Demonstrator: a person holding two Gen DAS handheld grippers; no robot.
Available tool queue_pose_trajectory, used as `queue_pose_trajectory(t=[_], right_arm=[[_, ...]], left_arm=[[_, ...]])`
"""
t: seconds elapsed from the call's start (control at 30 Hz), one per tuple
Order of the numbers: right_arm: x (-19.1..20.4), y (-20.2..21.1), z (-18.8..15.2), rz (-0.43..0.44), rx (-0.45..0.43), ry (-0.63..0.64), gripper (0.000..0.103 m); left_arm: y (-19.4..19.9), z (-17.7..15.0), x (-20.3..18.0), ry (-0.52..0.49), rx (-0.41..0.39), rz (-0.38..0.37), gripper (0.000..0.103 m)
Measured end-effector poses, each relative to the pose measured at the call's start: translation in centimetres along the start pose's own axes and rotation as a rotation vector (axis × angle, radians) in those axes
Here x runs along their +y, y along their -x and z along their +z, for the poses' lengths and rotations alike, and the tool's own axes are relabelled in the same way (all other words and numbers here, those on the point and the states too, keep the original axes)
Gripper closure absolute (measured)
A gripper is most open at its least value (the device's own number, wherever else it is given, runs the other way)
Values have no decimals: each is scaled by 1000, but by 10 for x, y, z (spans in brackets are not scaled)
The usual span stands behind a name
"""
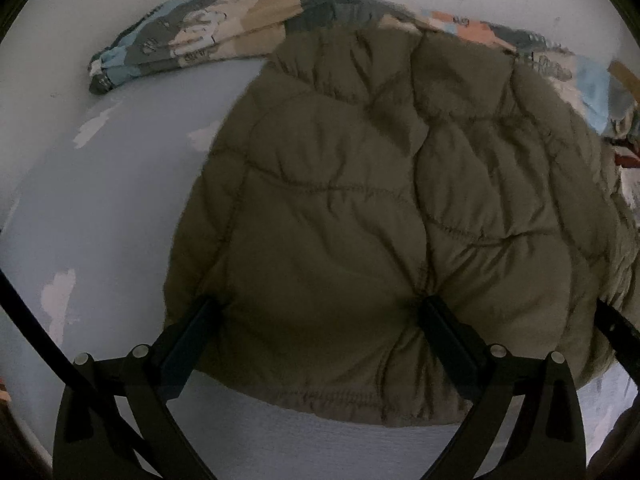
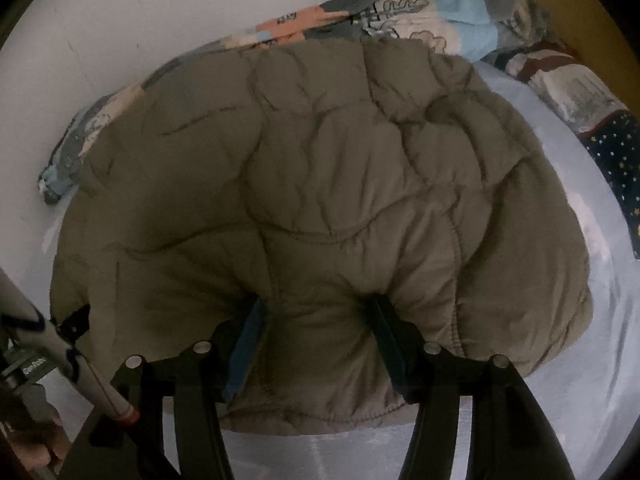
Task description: Fold large clothes
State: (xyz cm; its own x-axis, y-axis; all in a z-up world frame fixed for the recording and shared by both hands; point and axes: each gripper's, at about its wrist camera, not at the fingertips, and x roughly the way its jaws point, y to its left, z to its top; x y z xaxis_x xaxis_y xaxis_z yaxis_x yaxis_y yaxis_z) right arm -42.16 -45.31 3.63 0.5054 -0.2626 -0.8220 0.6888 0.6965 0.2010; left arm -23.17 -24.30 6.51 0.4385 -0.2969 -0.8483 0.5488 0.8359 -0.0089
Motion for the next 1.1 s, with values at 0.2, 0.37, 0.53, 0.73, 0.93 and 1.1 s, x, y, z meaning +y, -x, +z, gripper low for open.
queue_pose_trajectory(t=[0.2,0.37,0.53,0.73,0.93,1.1], right_arm=[[1,31,9,54,-83,-26,41],[-8,42,18,34,-157,-45,41],[-25,17,18,47,-70,-120,41],[-22,16,15,24,-61,-102,41],[-4,37,18,65,-137,-60,41],[9,27,12,75,-93,-15,41]], left_arm=[[33,10,-5,-10,-141,-38,1],[14,11,-3,8,-72,-23,1],[-1,9,-3,8,-12,0,1],[9,12,-2,11,-54,-27,1],[21,9,-18,-47,-103,-64,1],[14,4,-31,-112,-109,-27,1]])
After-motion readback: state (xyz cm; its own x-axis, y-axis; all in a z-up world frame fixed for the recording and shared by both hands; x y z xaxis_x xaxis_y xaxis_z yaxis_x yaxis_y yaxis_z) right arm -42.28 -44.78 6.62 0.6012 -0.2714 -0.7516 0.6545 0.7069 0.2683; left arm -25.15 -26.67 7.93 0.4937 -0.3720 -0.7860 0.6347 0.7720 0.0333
